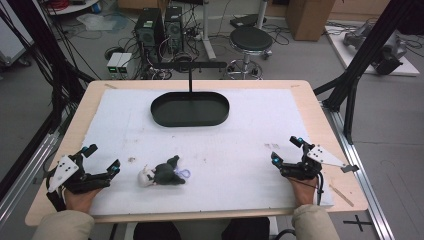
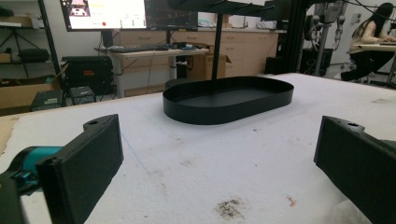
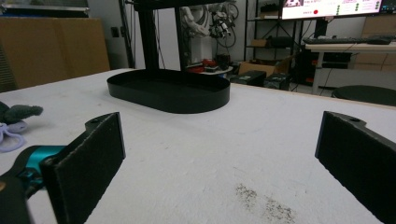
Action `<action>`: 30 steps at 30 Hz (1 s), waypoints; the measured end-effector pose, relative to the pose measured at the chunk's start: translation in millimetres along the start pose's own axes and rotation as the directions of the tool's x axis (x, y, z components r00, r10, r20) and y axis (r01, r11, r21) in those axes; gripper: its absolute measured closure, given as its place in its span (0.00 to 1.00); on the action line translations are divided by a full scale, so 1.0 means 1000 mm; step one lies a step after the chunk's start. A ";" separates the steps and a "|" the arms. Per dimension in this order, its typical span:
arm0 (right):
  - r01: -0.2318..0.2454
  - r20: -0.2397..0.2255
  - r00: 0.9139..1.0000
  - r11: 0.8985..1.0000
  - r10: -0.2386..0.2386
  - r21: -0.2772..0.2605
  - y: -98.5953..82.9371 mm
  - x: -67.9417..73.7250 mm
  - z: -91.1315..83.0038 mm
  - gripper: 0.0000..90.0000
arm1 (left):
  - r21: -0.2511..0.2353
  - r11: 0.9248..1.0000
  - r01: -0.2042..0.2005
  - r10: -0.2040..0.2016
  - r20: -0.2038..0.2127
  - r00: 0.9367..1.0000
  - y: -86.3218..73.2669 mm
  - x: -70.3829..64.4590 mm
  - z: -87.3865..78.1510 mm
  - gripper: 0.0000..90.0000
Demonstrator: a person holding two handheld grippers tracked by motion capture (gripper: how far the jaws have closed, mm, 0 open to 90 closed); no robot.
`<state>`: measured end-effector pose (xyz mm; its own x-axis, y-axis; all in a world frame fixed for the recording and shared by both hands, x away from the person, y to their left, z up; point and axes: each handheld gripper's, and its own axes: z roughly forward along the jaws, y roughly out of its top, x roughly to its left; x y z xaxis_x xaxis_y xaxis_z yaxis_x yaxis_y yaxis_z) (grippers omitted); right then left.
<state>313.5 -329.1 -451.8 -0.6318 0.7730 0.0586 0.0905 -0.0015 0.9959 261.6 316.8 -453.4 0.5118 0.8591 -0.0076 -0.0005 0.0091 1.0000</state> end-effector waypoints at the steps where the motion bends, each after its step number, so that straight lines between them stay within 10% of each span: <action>1: 0.006 0.001 1.000 1.000 -0.006 -0.004 0.000 -0.001 0.000 0.01 | 0.004 1.000 0.000 0.000 0.002 1.000 0.000 0.000 0.000 0.02; 18: 0.009 -0.001 1.000 1.000 -0.009 0.000 0.000 0.001 0.000 0.01 | 0.024 0.999 0.041 -0.041 0.005 0.999 0.002 0.004 0.001 0.02; 24: 0.012 0.001 1.000 1.000 -0.012 0.010 0.000 0.002 0.001 0.01 | 0.058 0.998 0.011 -0.017 0.099 0.995 0.030 0.005 0.000 0.02; 30: 0.014 0.003 1.000 1.000 -0.014 0.007 0.000 0.001 0.001 0.01 | 0.140 0.986 -0.092 0.057 0.237 0.970 0.078 -0.003 0.008 0.02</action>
<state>313.7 -327.7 -451.4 -0.6310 0.7745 0.0448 0.0872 0.0134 0.9961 266.9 310.5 -375.6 0.7002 0.7122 0.0506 0.0727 -0.1416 0.9872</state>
